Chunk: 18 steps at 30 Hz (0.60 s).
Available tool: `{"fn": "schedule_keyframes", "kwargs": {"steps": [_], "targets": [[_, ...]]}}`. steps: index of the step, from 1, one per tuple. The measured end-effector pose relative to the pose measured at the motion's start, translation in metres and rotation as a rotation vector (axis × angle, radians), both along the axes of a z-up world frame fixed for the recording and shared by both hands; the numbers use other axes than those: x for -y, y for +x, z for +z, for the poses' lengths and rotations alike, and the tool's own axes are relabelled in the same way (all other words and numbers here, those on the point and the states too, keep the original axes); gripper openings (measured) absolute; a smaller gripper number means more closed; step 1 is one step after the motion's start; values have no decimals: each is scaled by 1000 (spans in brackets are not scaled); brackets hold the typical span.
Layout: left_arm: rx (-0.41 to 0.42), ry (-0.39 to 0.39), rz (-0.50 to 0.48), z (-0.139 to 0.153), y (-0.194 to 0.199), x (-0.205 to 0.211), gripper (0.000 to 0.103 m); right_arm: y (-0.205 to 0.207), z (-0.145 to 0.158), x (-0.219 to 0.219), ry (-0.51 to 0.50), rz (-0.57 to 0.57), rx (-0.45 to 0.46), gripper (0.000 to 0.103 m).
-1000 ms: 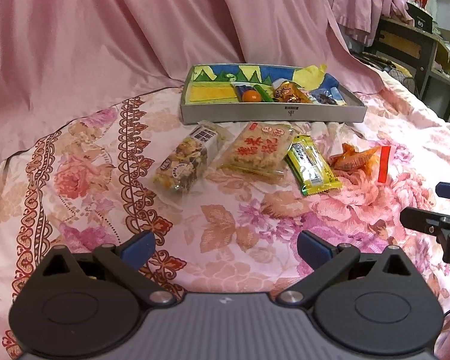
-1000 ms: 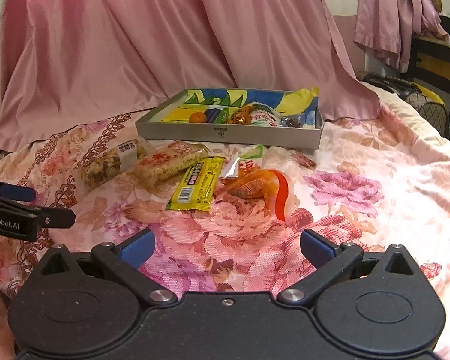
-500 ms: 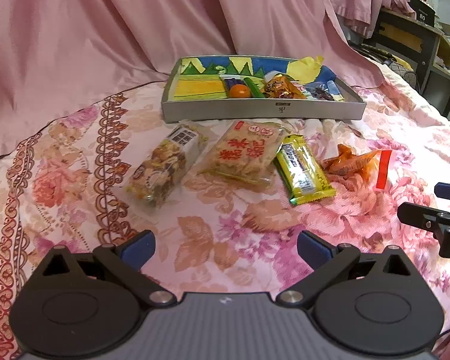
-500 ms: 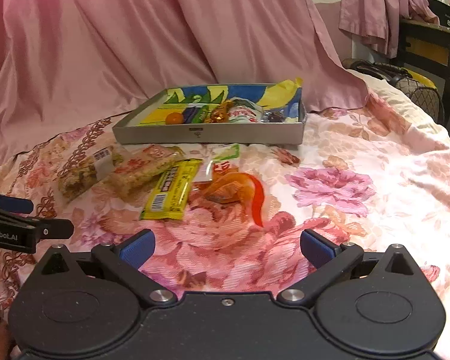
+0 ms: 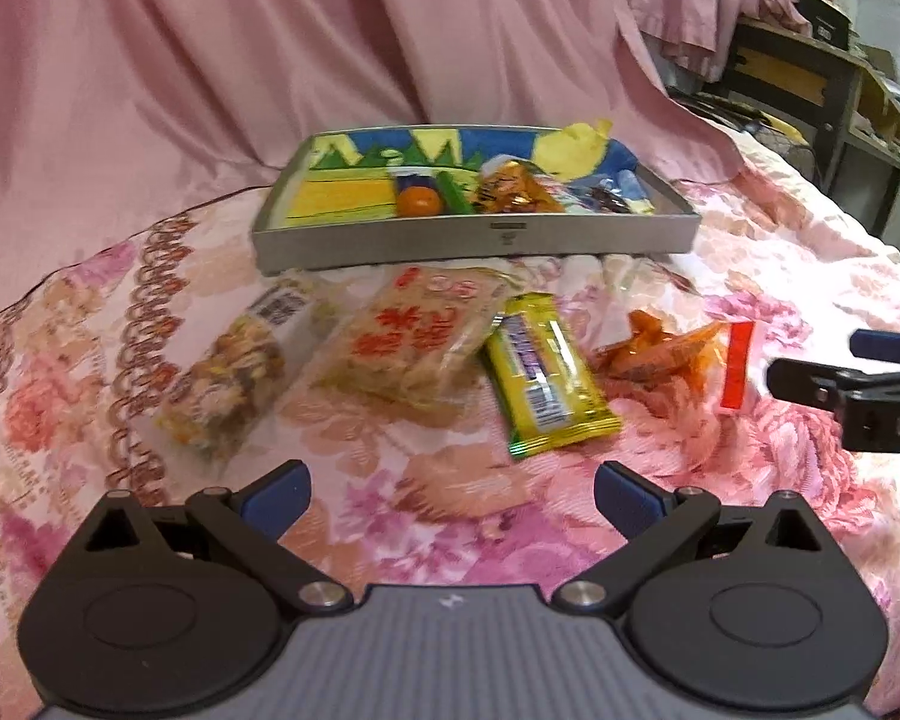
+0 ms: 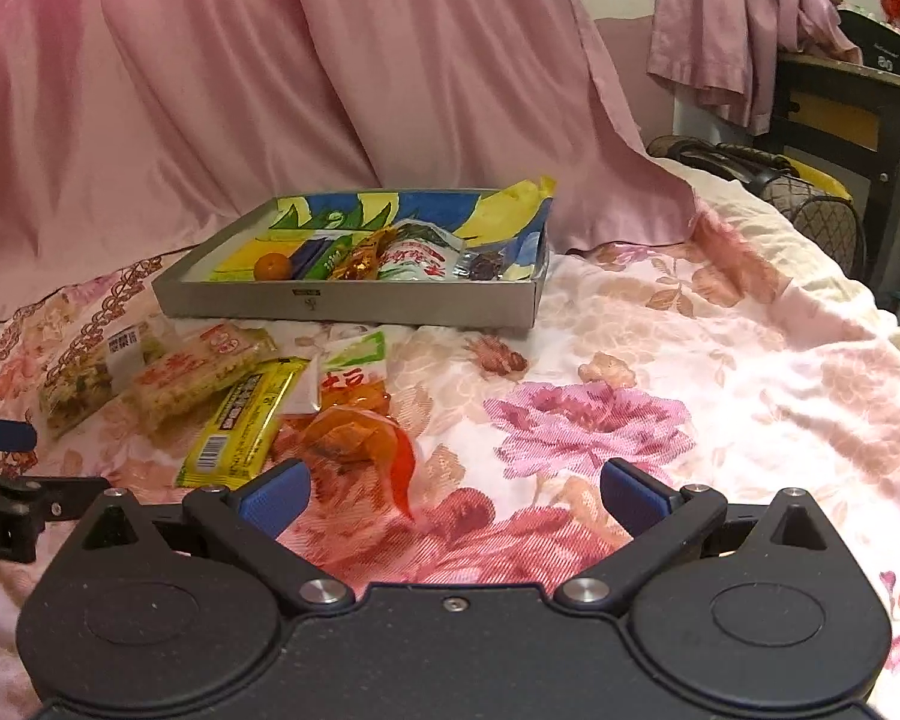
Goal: Organize snacks
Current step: 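Move both open tools back toward the remaining snacks, then grasp the yellow wafer bar with the left tool while the right tool grasps the orange snack pouch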
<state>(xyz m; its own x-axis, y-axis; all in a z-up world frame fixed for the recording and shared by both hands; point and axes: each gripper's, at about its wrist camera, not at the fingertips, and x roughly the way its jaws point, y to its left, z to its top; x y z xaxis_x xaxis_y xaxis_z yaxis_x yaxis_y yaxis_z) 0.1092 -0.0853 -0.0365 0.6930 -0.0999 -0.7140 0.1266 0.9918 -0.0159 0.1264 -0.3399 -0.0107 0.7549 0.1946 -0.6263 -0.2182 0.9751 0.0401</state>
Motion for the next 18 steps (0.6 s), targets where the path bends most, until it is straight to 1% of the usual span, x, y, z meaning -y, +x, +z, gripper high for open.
{"fn": "schedule_keyframes", "kwargs": {"steps": [3, 6, 9, 13, 18], "targets": [[-8, -12, -35, -4, 8, 8, 103, 11, -7, 1, -16, 41, -10, 102], [-30, -53, -47, -10, 15, 12, 103, 23, -17, 1, -26, 75, -31, 102], [-50, -98, -35, -15, 23, 17, 103, 31, -25, 1, -34, 109, -39, 102], [-83, -140, -16, -23, 32, 19, 103, 42, -34, 0, -82, 151, -19, 102], [-108, -173, 26, -29, 45, 23, 103, 50, -39, 2, -77, 198, 3, 102]]}}
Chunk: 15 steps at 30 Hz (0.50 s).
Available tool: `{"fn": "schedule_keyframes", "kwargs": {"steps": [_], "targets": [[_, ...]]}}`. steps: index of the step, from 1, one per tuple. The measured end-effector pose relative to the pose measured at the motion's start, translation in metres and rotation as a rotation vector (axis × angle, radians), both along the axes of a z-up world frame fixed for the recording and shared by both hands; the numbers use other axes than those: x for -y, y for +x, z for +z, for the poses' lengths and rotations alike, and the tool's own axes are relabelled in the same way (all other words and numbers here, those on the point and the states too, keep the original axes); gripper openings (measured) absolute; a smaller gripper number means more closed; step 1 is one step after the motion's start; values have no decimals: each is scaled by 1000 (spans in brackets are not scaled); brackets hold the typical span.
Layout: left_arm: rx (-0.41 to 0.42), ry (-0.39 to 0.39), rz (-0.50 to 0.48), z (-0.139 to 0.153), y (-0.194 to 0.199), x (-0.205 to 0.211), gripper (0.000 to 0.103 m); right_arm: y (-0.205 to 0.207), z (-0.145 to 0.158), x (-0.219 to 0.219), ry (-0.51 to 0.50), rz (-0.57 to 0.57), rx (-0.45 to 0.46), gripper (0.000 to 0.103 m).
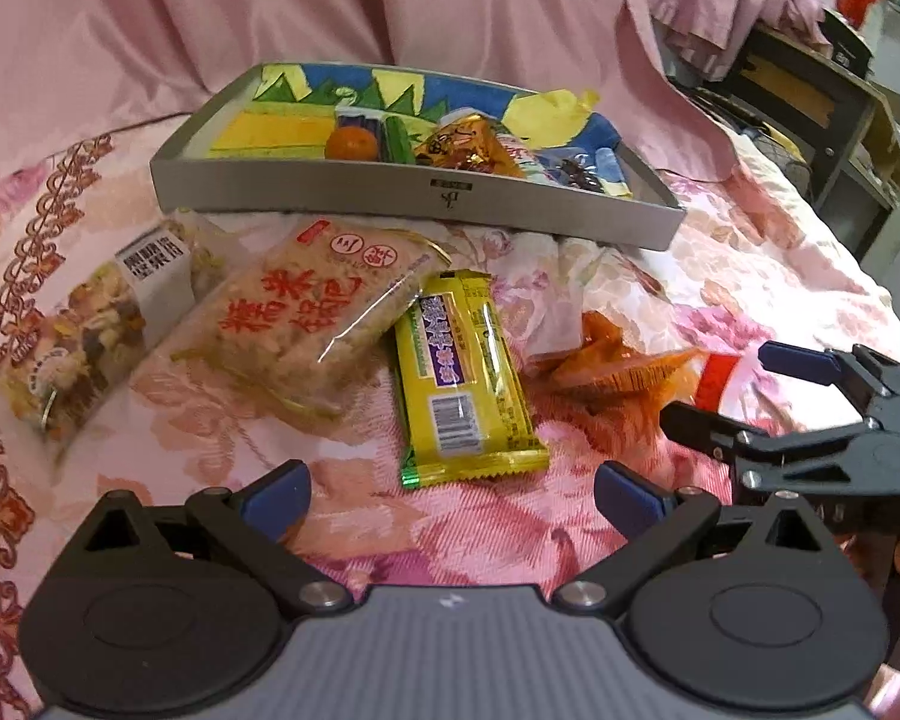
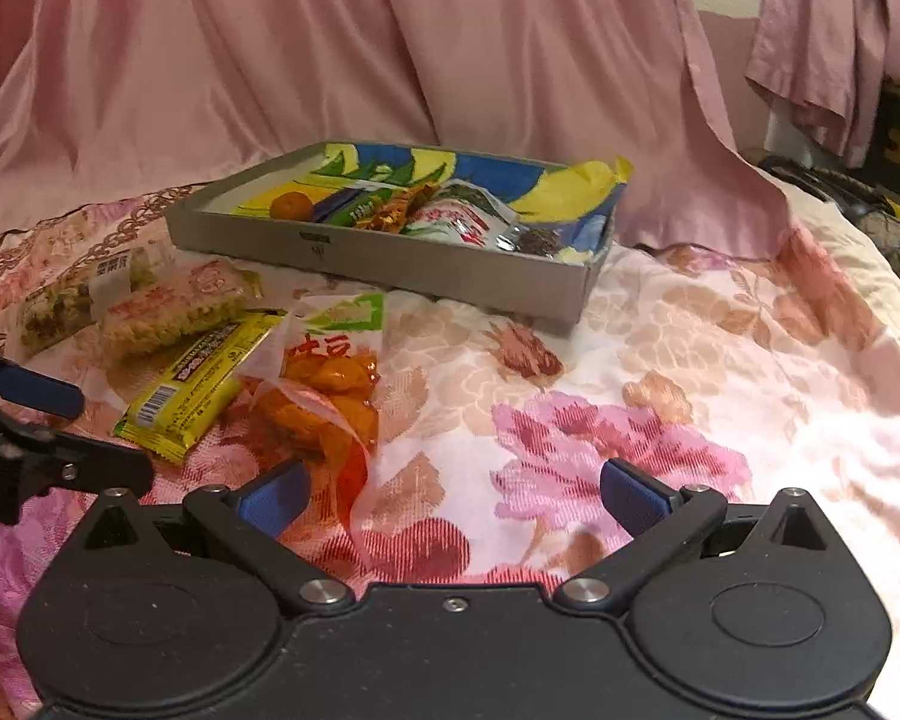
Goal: Organize snacks
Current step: 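Grasp the yellow wafer bar with the left tool while the right tool grasps the orange snack pouch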
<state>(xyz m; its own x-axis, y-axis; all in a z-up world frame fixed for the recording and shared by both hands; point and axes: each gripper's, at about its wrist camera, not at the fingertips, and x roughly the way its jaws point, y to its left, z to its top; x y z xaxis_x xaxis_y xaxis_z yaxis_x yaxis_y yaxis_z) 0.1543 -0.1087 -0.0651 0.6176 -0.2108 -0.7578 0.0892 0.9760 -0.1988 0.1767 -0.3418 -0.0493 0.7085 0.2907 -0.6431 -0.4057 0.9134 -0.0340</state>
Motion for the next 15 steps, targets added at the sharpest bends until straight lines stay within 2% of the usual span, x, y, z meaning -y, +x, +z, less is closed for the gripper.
{"fn": "schedule_keyframes", "kwargs": {"steps": [8, 10, 15], "targets": [[-21, 33, 22, 0, 18, 4, 99, -4, 0, -12, -50, 114, 127, 102], [-26, 18, 31, 0, 19, -1, 98, -4, 1, -16, -55, 135, 158, 102], [-40, -19, 53, 2, 22, -7, 98, 5, 0, -25, -25, 187, 146, 98]]}}
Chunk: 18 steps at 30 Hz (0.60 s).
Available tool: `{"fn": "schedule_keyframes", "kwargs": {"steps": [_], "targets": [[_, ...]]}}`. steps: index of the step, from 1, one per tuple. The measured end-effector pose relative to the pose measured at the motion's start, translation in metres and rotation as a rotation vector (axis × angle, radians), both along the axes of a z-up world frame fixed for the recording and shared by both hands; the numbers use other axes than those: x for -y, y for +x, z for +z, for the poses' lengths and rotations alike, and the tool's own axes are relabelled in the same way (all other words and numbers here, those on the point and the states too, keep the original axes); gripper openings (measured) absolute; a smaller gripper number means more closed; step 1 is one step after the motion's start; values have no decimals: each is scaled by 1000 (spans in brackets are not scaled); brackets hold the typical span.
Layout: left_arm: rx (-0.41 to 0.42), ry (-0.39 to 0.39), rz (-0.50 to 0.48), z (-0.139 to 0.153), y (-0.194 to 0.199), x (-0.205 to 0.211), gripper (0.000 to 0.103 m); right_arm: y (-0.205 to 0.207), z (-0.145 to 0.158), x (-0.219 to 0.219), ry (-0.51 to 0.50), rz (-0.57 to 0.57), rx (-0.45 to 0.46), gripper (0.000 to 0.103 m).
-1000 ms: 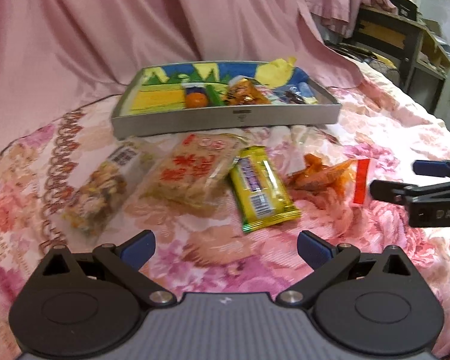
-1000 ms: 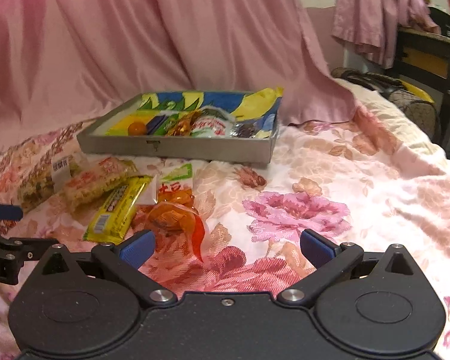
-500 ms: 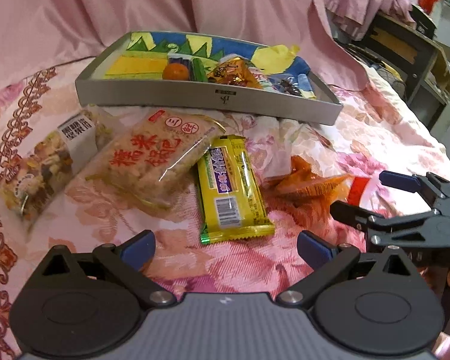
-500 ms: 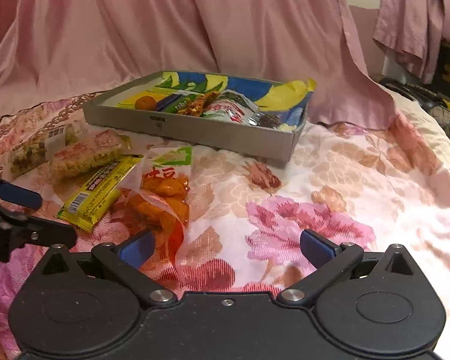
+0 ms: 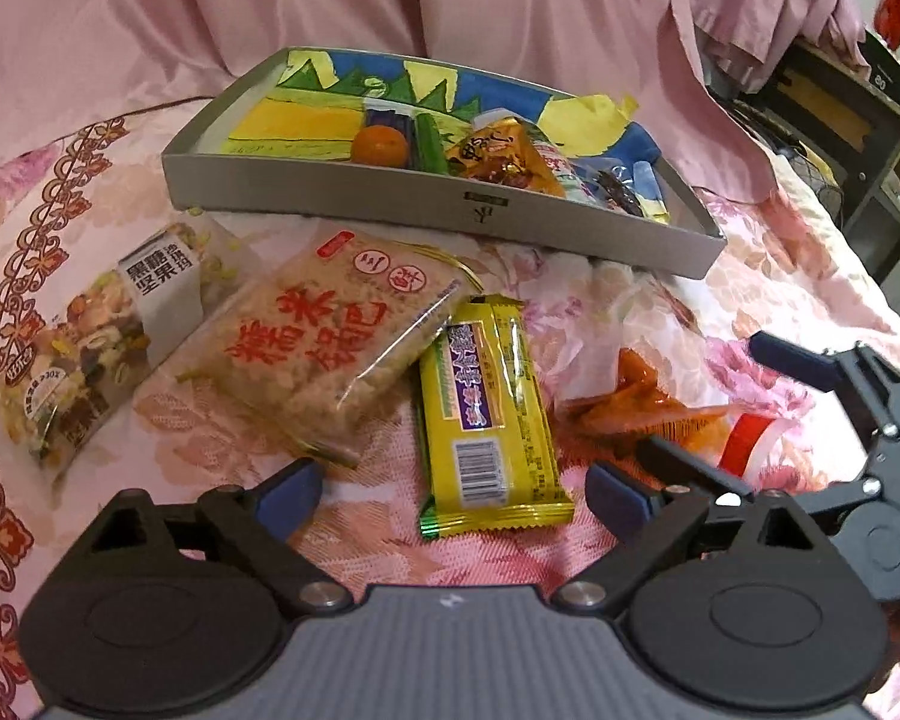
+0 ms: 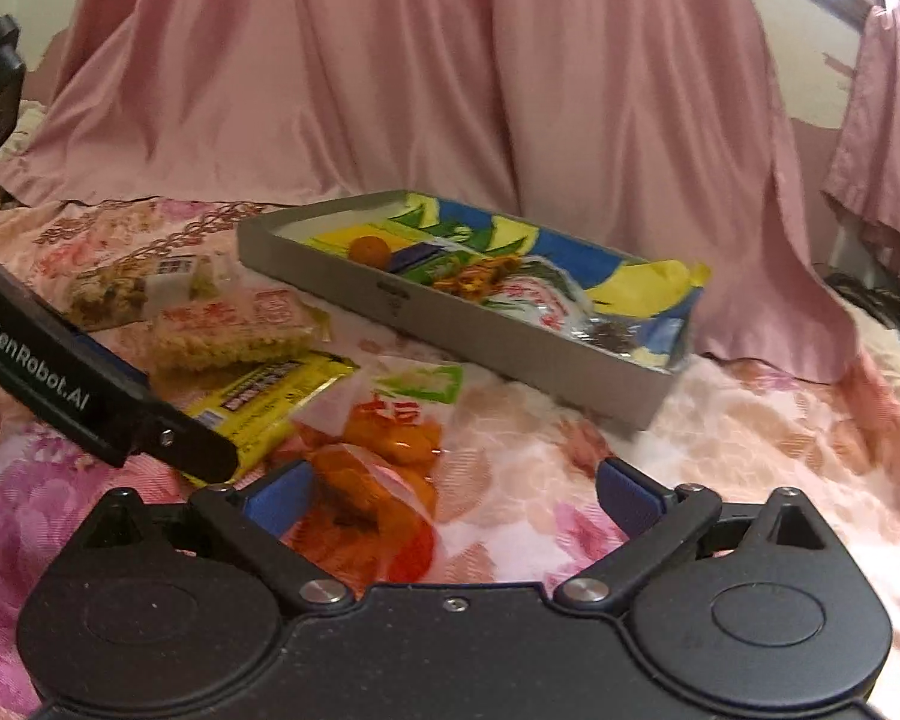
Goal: Organize snacks
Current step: 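Grasp the yellow wafer bar with the left tool while the right tool grasps the orange snack pouch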
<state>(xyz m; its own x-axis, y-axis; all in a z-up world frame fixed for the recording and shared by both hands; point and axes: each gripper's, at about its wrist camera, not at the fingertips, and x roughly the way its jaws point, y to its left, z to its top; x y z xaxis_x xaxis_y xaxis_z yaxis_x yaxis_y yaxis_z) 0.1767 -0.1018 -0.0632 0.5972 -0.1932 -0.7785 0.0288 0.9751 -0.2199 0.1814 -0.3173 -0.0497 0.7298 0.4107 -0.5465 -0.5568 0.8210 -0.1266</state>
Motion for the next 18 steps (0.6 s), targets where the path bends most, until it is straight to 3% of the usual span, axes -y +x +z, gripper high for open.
{"fn": "schedule_keyframes", "kwargs": {"steps": [5, 11, 13, 18], "targets": [[-17, -18, 15, 1, 5, -1, 96, 2, -7, -14, -23, 46, 3, 87], [-29, -43, 31, 2, 5, -7, 93, 5, -13, -21, -9, 82, -53, 63], [-33, -55, 34, 3, 4, -10, 93, 3, -12, -23, -17, 88, -60, 51], [-50, -77, 48, 1, 7, -6, 95, -2, -8, -18, -49, 41, -85, 51]]}}
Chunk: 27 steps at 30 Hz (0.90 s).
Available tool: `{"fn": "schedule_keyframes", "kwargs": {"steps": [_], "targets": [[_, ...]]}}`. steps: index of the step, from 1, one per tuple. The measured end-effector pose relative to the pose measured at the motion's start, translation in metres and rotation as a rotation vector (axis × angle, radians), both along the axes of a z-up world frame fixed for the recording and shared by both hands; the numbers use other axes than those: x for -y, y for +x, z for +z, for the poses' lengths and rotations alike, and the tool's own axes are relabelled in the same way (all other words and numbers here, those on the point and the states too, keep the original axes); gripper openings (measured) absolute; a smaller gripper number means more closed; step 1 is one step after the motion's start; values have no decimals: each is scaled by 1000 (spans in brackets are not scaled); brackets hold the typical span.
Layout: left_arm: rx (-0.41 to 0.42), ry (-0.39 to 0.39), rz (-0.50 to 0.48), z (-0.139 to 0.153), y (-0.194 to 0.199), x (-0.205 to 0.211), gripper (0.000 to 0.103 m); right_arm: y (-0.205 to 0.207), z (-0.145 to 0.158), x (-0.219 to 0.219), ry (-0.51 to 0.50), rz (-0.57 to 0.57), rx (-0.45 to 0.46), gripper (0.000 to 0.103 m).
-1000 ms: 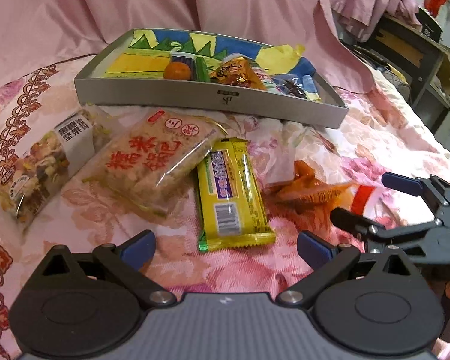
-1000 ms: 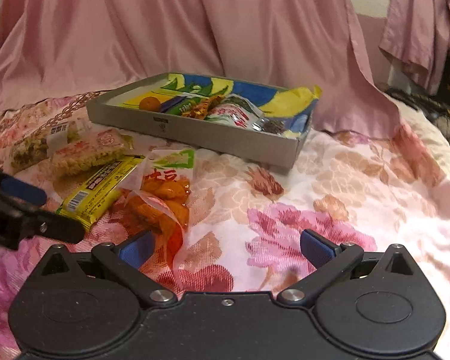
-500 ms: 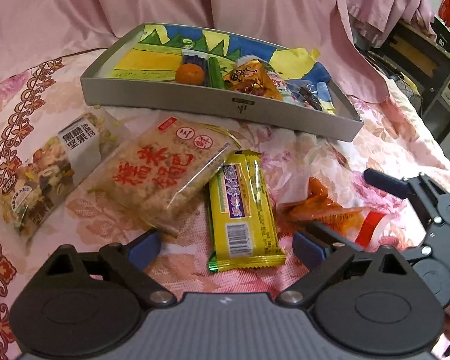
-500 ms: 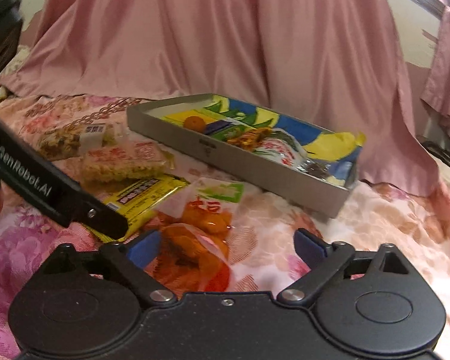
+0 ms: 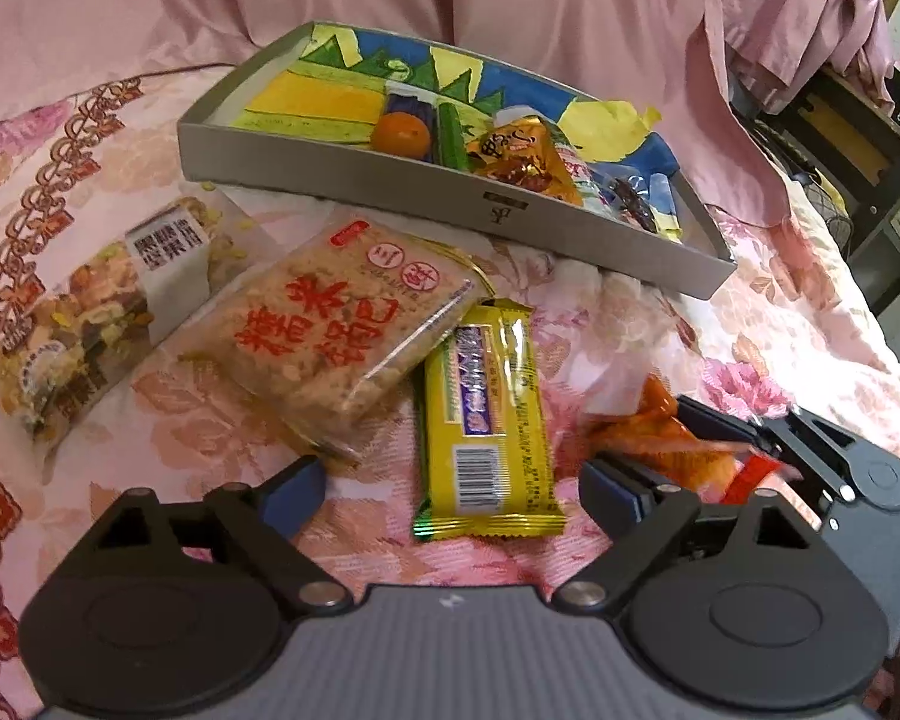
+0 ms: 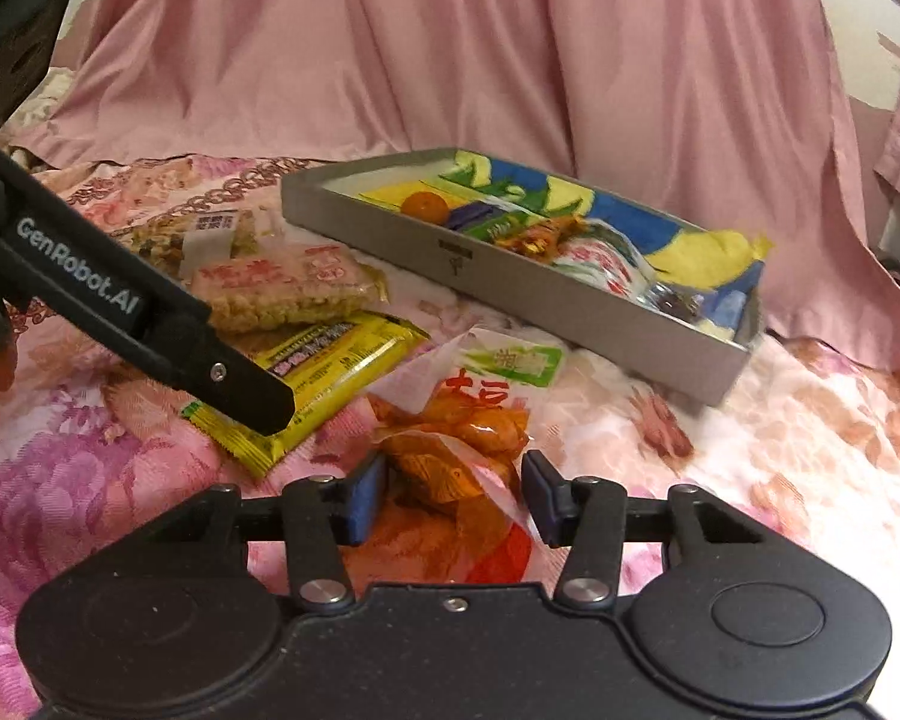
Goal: Organize snacks
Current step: 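Grasp the yellow wafer bar with the left tool while the right tool grasps the orange snack pouch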
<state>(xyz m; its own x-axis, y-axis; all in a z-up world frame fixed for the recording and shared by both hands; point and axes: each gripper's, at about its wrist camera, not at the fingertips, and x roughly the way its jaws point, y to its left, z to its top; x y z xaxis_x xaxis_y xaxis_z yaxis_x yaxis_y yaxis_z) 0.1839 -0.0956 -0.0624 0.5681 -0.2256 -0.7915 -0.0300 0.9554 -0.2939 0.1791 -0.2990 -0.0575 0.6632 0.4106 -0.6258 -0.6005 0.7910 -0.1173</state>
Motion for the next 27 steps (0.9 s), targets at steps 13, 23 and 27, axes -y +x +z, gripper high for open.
{"fn": "schedule_keyframes", "kwargs": {"steps": [13, 23, 27], "targets": [[21, 87, 75, -7, 27, 44, 92, -17, 11, 34, 33, -226, -101, 51], [67, 182, -5, -7, 14, 45, 55, -15, 8, 30, 40, -217, -93, 51], [55, 148, -52, -6, 0, 37, 55, -17, 10, 29, 39, -210, -94, 51]]}}
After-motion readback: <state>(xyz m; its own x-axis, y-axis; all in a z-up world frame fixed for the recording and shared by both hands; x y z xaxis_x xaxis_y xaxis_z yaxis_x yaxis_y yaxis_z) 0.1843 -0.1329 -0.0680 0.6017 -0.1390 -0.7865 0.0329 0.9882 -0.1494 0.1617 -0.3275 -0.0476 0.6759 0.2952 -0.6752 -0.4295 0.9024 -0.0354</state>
